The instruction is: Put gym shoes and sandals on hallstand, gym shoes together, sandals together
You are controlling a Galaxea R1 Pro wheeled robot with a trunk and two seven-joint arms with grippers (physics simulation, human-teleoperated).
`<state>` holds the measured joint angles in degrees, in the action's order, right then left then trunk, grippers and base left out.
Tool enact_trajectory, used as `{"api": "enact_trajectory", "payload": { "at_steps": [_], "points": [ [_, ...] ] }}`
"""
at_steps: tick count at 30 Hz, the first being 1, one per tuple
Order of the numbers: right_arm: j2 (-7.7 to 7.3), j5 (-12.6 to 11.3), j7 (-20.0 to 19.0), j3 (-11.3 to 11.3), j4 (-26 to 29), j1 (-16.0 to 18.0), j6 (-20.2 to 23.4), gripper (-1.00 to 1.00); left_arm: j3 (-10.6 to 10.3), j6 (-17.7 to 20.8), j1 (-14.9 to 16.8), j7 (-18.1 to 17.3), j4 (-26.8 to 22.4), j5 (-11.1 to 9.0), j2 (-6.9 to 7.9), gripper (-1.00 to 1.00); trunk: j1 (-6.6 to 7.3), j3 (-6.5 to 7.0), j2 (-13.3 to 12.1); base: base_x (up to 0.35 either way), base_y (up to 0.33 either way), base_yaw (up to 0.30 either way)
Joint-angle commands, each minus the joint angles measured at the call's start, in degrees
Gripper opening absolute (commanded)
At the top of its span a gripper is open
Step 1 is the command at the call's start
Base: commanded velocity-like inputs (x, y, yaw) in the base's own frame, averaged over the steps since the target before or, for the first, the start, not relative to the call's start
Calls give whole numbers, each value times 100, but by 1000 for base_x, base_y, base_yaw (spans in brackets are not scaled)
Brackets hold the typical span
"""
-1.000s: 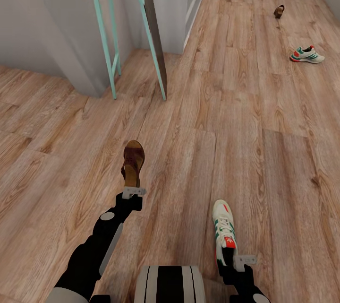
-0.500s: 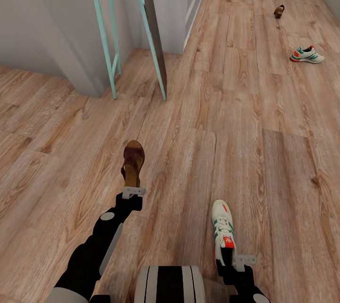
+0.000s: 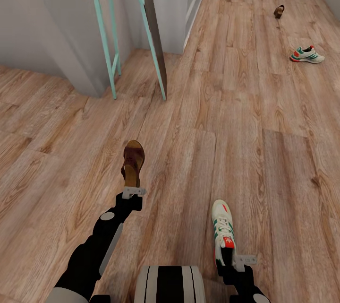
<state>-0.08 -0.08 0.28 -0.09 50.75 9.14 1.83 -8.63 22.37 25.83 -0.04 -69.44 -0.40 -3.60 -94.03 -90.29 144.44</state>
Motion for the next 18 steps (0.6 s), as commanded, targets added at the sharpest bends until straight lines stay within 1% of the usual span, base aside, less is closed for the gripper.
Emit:
{"api": "enact_trajectory", "payload": {
  "at_steps": [1,18],
  "points": [
    [0,0,8,0,7,0,19,-100,0,31,1,-1,-8,-4,-1,-100,3,19,0,0,0,0],
    [1,-3,8,29,6,0,19,-100,0,31,1,-4,-8,-4,-3,-100,47,396,-23,0,0,0]
  ]
}}
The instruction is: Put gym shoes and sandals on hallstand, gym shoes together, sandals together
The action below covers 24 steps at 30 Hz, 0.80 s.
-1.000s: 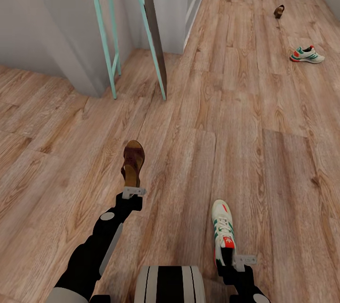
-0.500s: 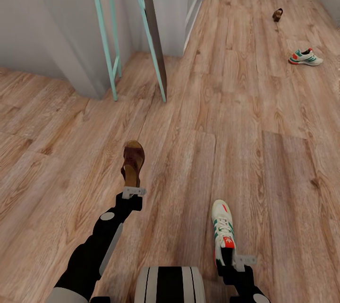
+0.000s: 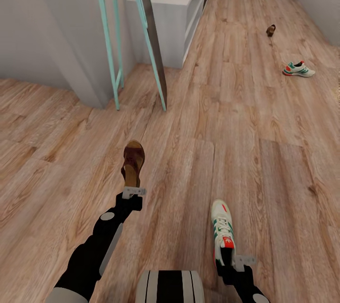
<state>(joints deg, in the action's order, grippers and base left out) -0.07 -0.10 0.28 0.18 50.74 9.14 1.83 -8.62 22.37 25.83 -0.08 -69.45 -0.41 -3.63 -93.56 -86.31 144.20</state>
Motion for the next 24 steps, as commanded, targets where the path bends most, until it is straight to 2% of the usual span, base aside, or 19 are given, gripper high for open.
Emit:
{"api": "enact_trajectory", "payload": {
  "at_steps": [1,5,12,14,15,17,20,24],
  "points": [
    [-1,0,8,4,8,0,19,-100,-1,31,1,-1,-7,-5,1,-100,3,19,0,0,0,0],
    [4,7,8,12,14,0,19,-100,-4,31,1,1,-7,-11,2,-100,13,108,-6,0,0,0],
    [15,-4,17,4,338,0,28,-100,-8,47,1,7,-1,-54,0,-100,32,263,-15,0,0,0],
    [10,-11,17,2,369,0,23,-100,-8,48,1,8,0,-205,0,-100,37,307,-18,0,0,0],
    [8,-14,20,-6,596,-5,20,-100,-1,48,1,8,1,-504,2,-100,39,330,-19,0,0,0],
    [11,-17,22,-8,842,-20,20,-100,0,48,1,10,1,-756,4,-100,44,385,-22,0,0,0],
    [7,-15,25,-4,962,-26,21,-100,-1,54,-5,15,1,-843,3,-100,52,477,-26,0,0,0],
    [7,-16,25,-1,979,-28,20,-100,1,55,-25,19,1,-847,8,-100,62,603,-31,0,0,0]
  ]
}}
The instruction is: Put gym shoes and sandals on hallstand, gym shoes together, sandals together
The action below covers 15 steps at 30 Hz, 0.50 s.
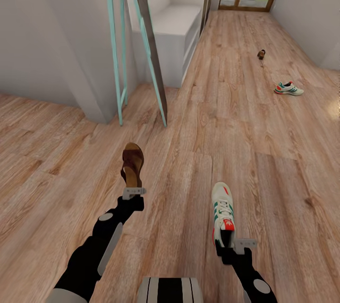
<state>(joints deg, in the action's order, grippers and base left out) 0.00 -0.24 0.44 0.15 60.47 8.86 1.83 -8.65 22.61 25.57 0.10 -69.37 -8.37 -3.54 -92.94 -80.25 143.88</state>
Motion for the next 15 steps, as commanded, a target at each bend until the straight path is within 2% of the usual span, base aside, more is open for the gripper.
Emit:
{"api": "enact_trajectory", "payload": {
  "at_steps": [1,15],
  "points": [
    [0,-3,9,2,8,0,19,-100,3,32,-8,4,-6,-50,1,-100,3,29,0,0,0,0],
    [6,6,1,11,0,-2,19,-100,3,33,-26,-1,-6,-50,2,-100,39,472,-19,0,0,0]
  ]
}}
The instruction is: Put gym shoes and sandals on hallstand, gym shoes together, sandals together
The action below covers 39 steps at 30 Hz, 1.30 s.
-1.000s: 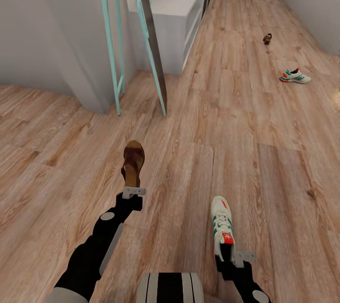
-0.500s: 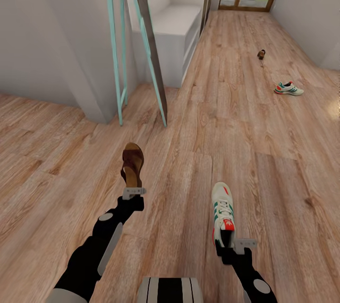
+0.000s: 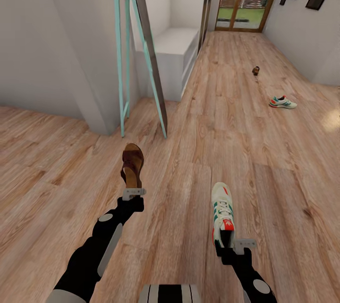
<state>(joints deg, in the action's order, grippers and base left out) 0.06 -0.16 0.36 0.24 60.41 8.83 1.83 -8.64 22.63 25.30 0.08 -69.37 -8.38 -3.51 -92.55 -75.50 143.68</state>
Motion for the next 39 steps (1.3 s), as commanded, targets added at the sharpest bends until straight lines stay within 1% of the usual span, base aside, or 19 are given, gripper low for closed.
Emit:
{"api": "enact_trajectory", "payload": {
  "at_steps": [1,34,39],
  "points": [
    [1,-3,8,2,6,2,19,-100,5,31,1,1,-6,-50,-1,-100,3,29,0,0,0,0],
    [-1,-10,8,-6,6,-4,19,-100,6,31,1,1,-6,-59,-1,-100,88,1073,-44,0,0,0],
    [1,-10,8,-7,6,-4,19,-100,10,31,1,1,-6,-59,-1,-100,198,1211,-245,0,0,0]
  ]
}}
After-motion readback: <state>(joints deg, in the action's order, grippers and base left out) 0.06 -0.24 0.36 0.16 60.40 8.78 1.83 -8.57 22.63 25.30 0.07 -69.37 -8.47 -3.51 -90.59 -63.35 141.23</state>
